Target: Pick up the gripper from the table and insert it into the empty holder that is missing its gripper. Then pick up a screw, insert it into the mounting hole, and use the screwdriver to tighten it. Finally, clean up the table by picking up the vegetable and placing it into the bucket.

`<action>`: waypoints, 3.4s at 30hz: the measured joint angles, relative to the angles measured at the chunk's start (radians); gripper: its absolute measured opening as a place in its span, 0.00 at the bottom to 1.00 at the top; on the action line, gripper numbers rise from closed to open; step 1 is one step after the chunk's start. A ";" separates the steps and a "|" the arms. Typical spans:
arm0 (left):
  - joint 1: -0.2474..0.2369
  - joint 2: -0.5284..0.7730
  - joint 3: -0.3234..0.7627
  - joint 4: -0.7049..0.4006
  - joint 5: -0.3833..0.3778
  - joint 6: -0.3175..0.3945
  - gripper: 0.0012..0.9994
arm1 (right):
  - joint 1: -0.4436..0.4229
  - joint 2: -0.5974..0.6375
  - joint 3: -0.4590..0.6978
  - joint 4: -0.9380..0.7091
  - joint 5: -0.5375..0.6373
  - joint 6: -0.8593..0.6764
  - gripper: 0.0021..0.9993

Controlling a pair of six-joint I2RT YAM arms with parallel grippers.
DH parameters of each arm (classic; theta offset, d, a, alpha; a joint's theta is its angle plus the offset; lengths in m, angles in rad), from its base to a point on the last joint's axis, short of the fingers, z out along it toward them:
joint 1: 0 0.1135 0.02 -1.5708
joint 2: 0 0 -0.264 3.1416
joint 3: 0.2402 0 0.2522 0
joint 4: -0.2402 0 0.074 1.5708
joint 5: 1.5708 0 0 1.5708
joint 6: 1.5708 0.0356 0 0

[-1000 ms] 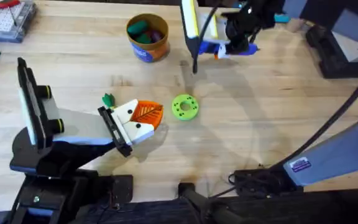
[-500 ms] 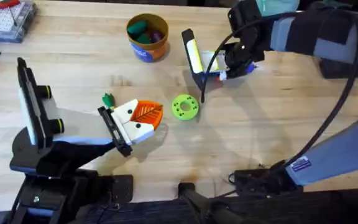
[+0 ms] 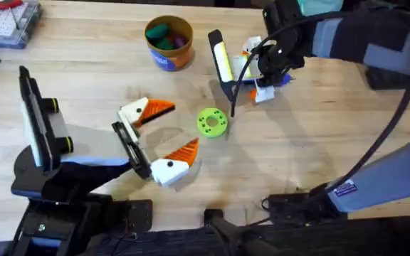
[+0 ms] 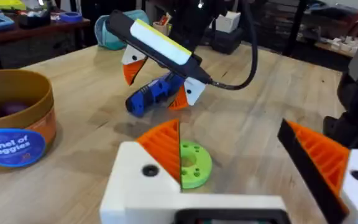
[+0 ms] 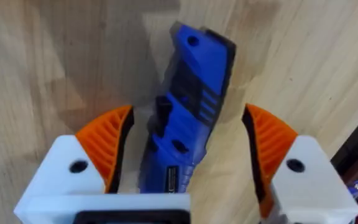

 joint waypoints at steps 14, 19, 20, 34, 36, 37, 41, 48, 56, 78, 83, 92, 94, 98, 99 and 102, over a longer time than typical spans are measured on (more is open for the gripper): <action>0.000 0.000 0.000 0.074 -0.082 -0.065 0.99 | 0.067 -0.258 0.047 -0.029 -0.018 0.424 0.99; 0.000 0.000 0.007 0.068 -0.216 -0.142 0.99 | 0.067 -0.333 0.123 -0.026 -0.054 0.686 0.99; 0.000 0.001 0.018 0.042 -0.245 -0.152 0.99 | 0.067 -0.348 0.137 -0.026 -0.061 0.742 0.99; 0.000 0.338 0.532 -0.471 -0.566 -0.038 0.99 | 0.076 -0.693 0.207 -0.350 -0.085 1.341 0.99; 0.000 0.418 0.618 -0.553 -0.601 -0.019 0.99 | 0.076 -0.735 0.214 -0.462 -0.088 1.366 0.99; 0.000 0.459 0.661 -0.591 -0.616 -0.012 0.99 | 0.076 -0.748 0.215 -0.521 -0.090 1.376 0.99; 0.000 0.600 0.810 -0.735 -0.653 0.005 0.99 | 0.076 -0.764 0.216 -0.696 -0.091 1.406 0.99; 0.000 0.843 1.025 -1.057 -0.684 0.014 0.99 | 0.076 -0.761 0.202 -0.892 -0.091 1.434 0.99; 0.062 1.065 1.059 -1.218 -0.750 0.013 0.99 | 0.076 -0.761 0.072 -0.880 -0.091 1.490 0.99; 0.219 1.159 1.059 -1.236 -0.805 0.006 0.99 | 0.076 -0.761 0.053 -0.858 -0.091 1.508 0.99; 0.219 1.159 1.059 -1.236 -0.805 0.006 0.99 | 0.076 -0.761 0.053 -0.858 -0.091 1.508 0.99; 0.219 1.159 1.059 -1.236 -0.805 0.006 0.99 | 0.076 -0.761 0.053 -0.858 -0.091 1.508 0.99; 0.219 1.159 1.059 -1.236 -0.805 0.006 0.99 | 0.076 -0.761 0.053 -0.858 -0.091 1.508 0.99; 0.219 1.159 1.059 -1.236 -0.805 0.006 0.99 | 0.076 -0.761 0.053 -0.858 -0.091 1.508 0.99; 0.219 1.159 1.059 -1.236 -0.805 0.006 0.99 | 0.076 -0.761 0.053 -0.858 -0.091 1.508 0.99; 0.219 1.159 1.059 -1.236 -0.805 0.006 0.99 | 0.076 -0.761 0.053 -0.858 -0.091 1.508 0.99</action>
